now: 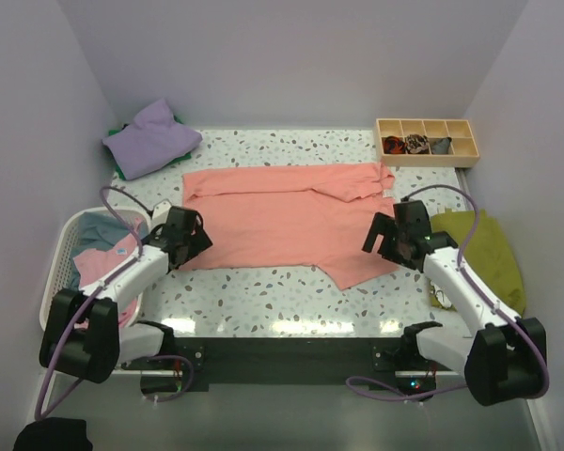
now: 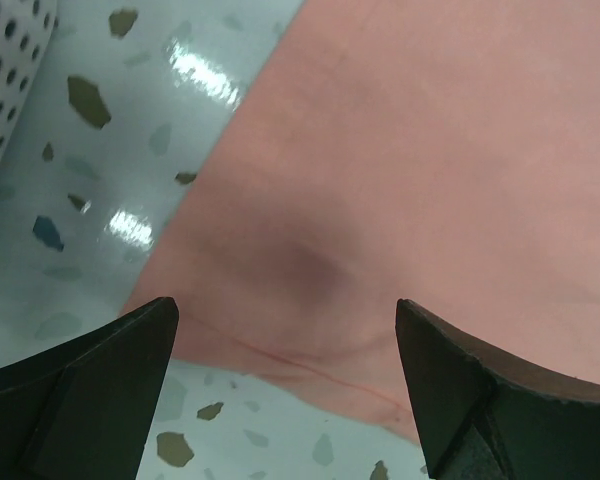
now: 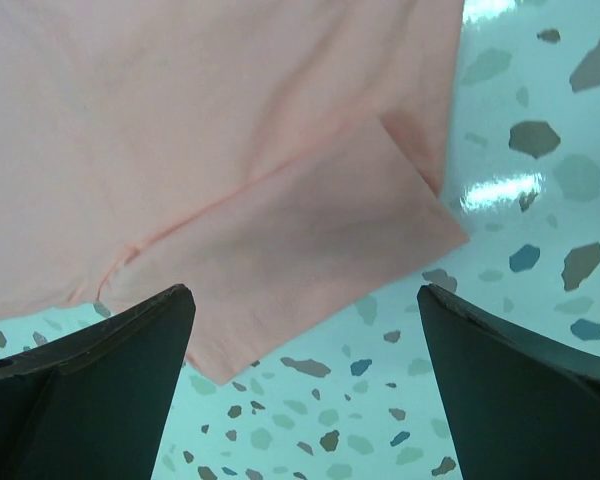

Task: Fold and stack the t-shirts
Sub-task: Grap the side of the flattened tshirt closest away from the robot with both arms

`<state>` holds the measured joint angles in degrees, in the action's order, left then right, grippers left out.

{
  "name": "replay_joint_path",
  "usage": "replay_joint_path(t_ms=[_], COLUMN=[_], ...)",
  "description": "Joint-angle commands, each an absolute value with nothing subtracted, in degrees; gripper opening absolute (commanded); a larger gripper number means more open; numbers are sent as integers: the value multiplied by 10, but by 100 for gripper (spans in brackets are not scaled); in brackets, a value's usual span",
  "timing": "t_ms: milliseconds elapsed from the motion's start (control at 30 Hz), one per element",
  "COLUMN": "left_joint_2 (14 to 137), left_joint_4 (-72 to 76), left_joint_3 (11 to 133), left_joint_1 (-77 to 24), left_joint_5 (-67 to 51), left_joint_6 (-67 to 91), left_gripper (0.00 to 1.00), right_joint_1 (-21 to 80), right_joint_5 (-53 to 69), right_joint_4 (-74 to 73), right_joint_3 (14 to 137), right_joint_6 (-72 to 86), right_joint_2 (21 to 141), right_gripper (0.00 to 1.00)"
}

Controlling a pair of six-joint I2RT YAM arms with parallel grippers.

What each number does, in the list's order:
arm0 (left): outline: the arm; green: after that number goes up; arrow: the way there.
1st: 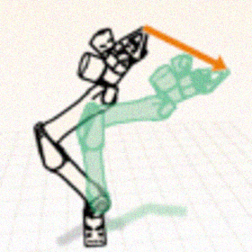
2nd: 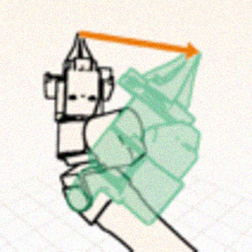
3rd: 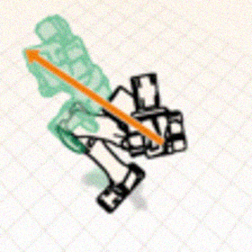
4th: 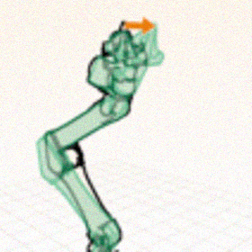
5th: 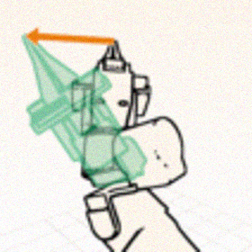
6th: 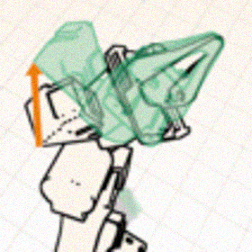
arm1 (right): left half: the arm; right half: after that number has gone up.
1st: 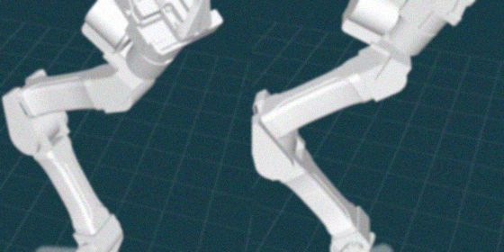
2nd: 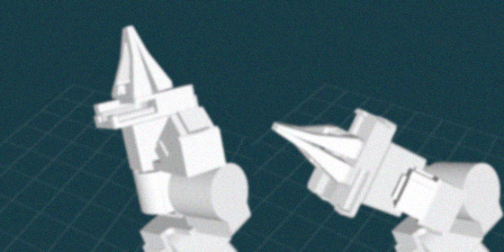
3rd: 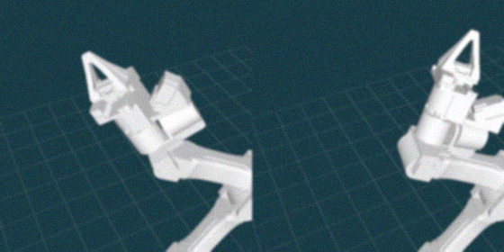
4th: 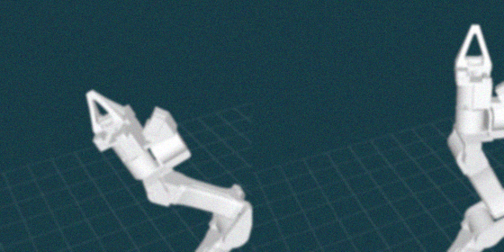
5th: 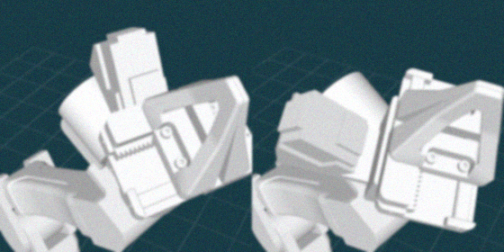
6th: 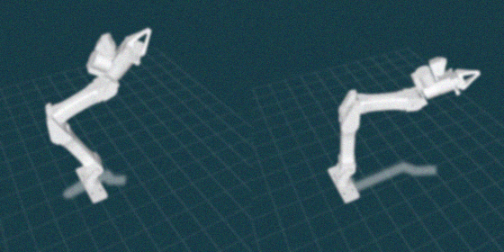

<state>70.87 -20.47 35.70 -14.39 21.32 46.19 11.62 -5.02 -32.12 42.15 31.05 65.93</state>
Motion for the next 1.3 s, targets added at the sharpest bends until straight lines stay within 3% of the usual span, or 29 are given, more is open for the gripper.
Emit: replay_joint_path(t_ms=[0,467,567,867,967,1100,1167,1200,1267], left_joint_2=[685,644,649,670,679,682,680,679,679], left_joint_4=[-253,-256,-237,-180,-178,-180,-180,-179,-180], left_joint_3=[326,272,255,244,249,250,249,249,247], left_joint_1=[-140,-122,-121,-121,-121,-121,-121,-122,-121], left_joint_5=[220,248,252,254,253,250,250,250,249], left_joint_6=[539,559,561,549,547,543,542,542,541], left_gripper=[96,97,92,49,34,25,22,21,17], right_joint_1=[116,116,116,117,117,117,117,117,117], right_joint_5=[-54,-66,-62,-81,-81,-74,-75,-76,-72], right_joint_4=[-349,-331,-318,-270,-244,-217,-212,-211,-212], right_joint_3=[370,314,301,287,285,282,287,288,292], right_joint_6=[361,397,405,408,405,406,402,403,400], right_joint_2=[608,603,612,634,655,686,694,696,703], right_gripper=[99,99,99,97,89,75,64,48,35])
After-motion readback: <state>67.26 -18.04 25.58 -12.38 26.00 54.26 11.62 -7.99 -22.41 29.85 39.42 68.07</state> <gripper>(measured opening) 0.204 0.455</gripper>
